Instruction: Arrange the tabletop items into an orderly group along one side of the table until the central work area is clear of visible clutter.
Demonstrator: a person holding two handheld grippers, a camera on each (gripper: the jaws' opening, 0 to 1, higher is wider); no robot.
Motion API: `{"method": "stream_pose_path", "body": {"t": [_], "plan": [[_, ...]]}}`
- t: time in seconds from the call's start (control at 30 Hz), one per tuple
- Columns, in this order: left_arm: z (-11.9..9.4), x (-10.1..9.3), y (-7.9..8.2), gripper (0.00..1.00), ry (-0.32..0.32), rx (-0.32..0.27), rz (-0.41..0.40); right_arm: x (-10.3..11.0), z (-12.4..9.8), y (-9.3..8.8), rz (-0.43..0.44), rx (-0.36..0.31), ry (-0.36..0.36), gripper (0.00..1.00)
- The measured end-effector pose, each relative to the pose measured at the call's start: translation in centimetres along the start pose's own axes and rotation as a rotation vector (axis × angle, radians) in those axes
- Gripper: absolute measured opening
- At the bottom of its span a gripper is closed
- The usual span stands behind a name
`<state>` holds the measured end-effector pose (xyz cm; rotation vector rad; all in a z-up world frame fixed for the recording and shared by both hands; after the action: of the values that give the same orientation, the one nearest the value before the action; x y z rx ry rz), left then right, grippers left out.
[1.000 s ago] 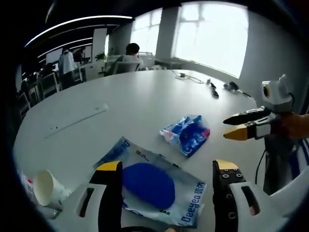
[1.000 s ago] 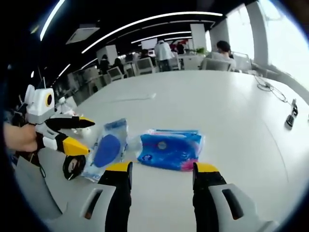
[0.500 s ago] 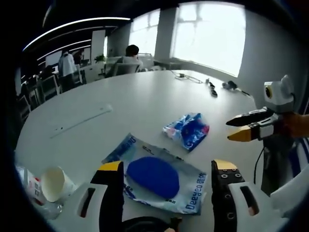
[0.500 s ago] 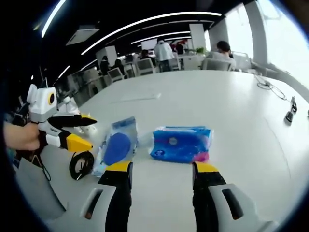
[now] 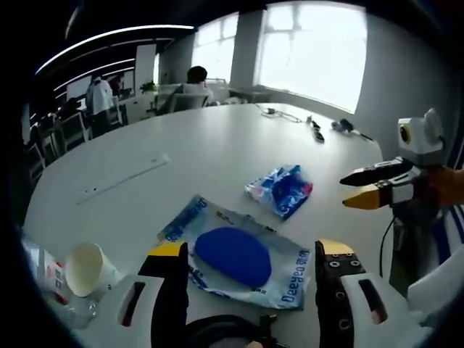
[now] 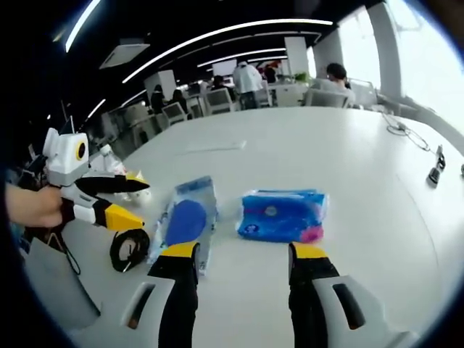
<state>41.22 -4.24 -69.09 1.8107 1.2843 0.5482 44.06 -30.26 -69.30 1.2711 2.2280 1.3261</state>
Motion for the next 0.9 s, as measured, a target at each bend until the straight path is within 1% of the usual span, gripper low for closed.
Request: {"method": "stream_pose_path", "body": {"t": [0.17,0.23,0.37,0.43,0.47,0.63,0.73,0.77,0.83,0.9], "plan": [[-0.1,0.6,0.2,0.67,0.006,-0.001,0.002,0.3,0.2,-0.1,0.004,0.005,0.005,0.47],[0.0,0.8,0.2,0.67,-0.001,0.004,0.004,0.4,0.3,-0.2,0.010,0.006,0.008,0.47],[0.1,1.5,0.0,0.68,-0.006,0.028,0.028,1.1,0.7,-0.7,0.034,0.010,0.016,0.47],[0.2,2.0,0.0,0.67,-0.002,0.052,0.058,1.6,0.7,-0.9,0.040,0.009,0.019,0.47],[0.2,2.5,0.0,0.67,0.012,0.086,0.084,1.7,0.8,-1.0,0.043,0.010,0.019,0.47],[1.0,3.5,0.9,0.67,0.009,0.088,0.093,2.9,1.1,-1.8,0.072,0.024,0.041,0.47],[1.4,4.1,1.5,0.66,0.015,0.094,0.119,3.4,1.1,-2.2,0.105,0.029,0.048,0.47],[1.7,4.4,1.7,0.66,0.018,0.101,0.123,3.7,1.1,-2.4,0.139,0.028,0.048,0.47],[2.1,4.7,1.7,0.65,0.026,0.138,0.155,4.1,1.1,-2.8,0.192,0.017,0.047,0.47],[2.4,4.8,1.8,0.65,0.018,0.131,0.160,4.5,1.2,-3.2,0.201,0.025,0.050,0.47]]}}
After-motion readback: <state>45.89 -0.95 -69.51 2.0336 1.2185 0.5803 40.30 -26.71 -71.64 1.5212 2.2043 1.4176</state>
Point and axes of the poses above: the point that each gripper's makers call its tool centre point, and the gripper's own axes: z roughly forward along the fingers, x roughly to its left, y roughly out of its top, the point moved 10 cm from there along -z, roughly backward along the fingers, and after that the axes turned 2 degrees about y, right-handed, at the moved point
